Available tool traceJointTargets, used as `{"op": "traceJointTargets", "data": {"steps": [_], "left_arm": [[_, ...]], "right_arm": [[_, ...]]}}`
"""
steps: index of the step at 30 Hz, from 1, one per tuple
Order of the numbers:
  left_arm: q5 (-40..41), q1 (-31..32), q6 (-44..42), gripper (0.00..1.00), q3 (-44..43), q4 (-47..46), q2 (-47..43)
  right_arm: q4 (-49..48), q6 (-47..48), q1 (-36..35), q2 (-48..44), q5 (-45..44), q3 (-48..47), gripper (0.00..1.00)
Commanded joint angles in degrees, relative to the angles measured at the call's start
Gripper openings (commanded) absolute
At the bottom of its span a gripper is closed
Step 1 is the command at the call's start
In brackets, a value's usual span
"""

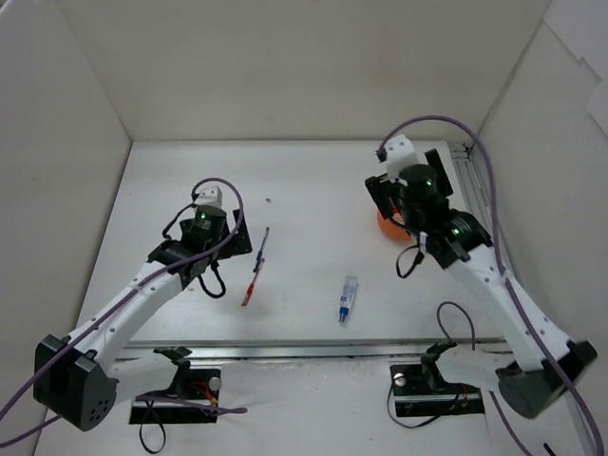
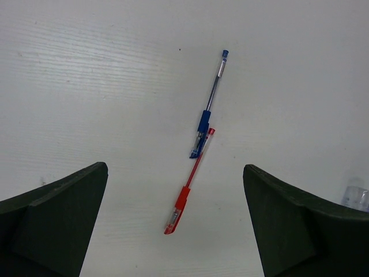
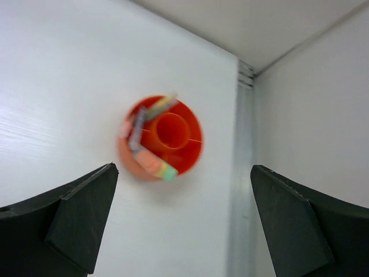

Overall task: Sort the stationery into containers
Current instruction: Pick up the pen from the center of the board.

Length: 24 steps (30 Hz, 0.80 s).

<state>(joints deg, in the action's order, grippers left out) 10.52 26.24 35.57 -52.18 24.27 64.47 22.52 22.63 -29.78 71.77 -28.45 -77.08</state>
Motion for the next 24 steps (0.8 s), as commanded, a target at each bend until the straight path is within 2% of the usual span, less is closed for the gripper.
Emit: {"op": "traceJointTargets", "data": {"steps": [1,2,4,7,14,18,24], "left_arm": [[-1.7,1.2,-5.8,1.00,-2.7,0.4,2.0],[-2.0,1.7,-6.3,1.00,-2.6,-0.1,3.0],[-1.6,1.7,-6.1,1.00,-2.0,-2.5,4.6],[-1.9,1.7,-6.1,1.00,-4.8,-2.7,9.8],[-2.3,1.7,-7.2,0.99,-12.9,-3.2,24.3],[-2.2,1.7,-8.1,0.94,-17.9,-2.9,31.1],[-4.0,1.2,-9.3,0.73,-22.8,-2.5,38.6]], "right_arm": [[-19.1,-19.6,0.3,-9.6,13.2,11.2,0.98],[-22.1,-24.4,0.2,-12.8,14.9,13.6,0.98],[-24.6,-26.7,-0.4,-14.9,18.7,18.5,0.98],[-25.2,-31.8,-2.6,-18.1,16.7,23.1,0.98],[-24.9,-34.7,-5.8,-21.3,16.3,29.8,0.98],[-23.5,-35.0,-6.6,-21.1,15.3,30.1,0.98],[-20.7,-36.1,-7.0,-23.1,13.0,30.8,0.98]]}}
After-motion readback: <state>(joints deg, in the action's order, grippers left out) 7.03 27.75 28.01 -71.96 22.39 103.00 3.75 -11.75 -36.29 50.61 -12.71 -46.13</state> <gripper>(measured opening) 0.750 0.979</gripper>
